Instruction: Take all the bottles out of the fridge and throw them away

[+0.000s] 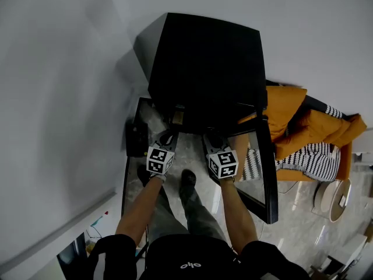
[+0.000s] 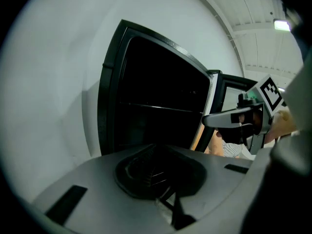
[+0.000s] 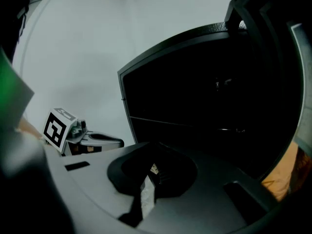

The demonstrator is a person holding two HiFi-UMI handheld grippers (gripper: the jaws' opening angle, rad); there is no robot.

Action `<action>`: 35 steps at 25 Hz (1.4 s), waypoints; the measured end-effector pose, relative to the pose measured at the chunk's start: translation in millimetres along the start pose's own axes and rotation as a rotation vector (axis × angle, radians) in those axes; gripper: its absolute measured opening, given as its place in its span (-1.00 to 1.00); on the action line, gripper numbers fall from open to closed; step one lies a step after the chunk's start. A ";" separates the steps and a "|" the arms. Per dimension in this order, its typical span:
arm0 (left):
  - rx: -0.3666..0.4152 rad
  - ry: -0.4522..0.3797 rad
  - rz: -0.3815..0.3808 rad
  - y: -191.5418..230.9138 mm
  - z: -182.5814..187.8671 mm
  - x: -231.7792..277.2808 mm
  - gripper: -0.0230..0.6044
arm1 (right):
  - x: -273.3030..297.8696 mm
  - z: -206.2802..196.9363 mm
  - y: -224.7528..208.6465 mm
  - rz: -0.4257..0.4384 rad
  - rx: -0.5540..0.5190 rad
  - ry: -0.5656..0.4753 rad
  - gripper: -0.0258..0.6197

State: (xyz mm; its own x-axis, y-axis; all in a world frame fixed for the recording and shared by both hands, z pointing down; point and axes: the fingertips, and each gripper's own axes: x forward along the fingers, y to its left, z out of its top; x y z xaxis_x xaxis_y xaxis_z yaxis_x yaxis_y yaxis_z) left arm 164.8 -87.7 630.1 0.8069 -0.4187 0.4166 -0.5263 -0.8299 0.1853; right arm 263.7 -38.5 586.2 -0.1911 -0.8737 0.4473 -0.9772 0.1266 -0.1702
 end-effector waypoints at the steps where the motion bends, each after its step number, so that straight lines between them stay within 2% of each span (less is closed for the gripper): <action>1: 0.000 0.003 0.007 4.7 -6.6 6.0 -0.90 | 6.0 -4.1 -0.8 0.004 -0.001 0.003 -0.89; 5: -0.007 0.015 0.036 21.3 -31.2 27.5 -0.88 | 28.2 -20.4 -3.4 0.024 -0.006 0.013 -0.89; 12: -0.008 0.043 0.105 42.8 -70.0 67.0 -0.38 | 58.3 -44.3 -10.5 0.046 -0.013 0.030 -0.89; 16: -0.006 0.064 0.135 49.0 -87.5 88.0 -0.19 | 71.9 -61.4 -15.1 0.060 -0.010 0.043 -0.89; 23: -0.009 0.091 0.174 64.6 -116.2 120.0 -0.12 | 96.1 -92.7 -27.0 0.074 -0.015 0.084 -0.89; 29: -0.044 0.134 0.202 72.6 -140.5 132.6 -0.09 | 99.3 -105.4 -27.6 0.080 -0.013 0.093 -0.89; 35: -0.050 0.163 0.208 75.3 -144.5 142.9 -0.02 | 97.3 -113.5 -29.0 0.079 -0.004 0.096 -0.89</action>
State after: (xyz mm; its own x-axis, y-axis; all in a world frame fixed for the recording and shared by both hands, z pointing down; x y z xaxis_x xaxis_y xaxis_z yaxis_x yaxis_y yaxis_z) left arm 201.7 -156.8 832.1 0.6281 -0.5105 0.5873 -0.6923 -0.7112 0.1223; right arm 263.0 -73.9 734.3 -0.2753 -0.8121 0.5145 -0.9591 0.1954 -0.2048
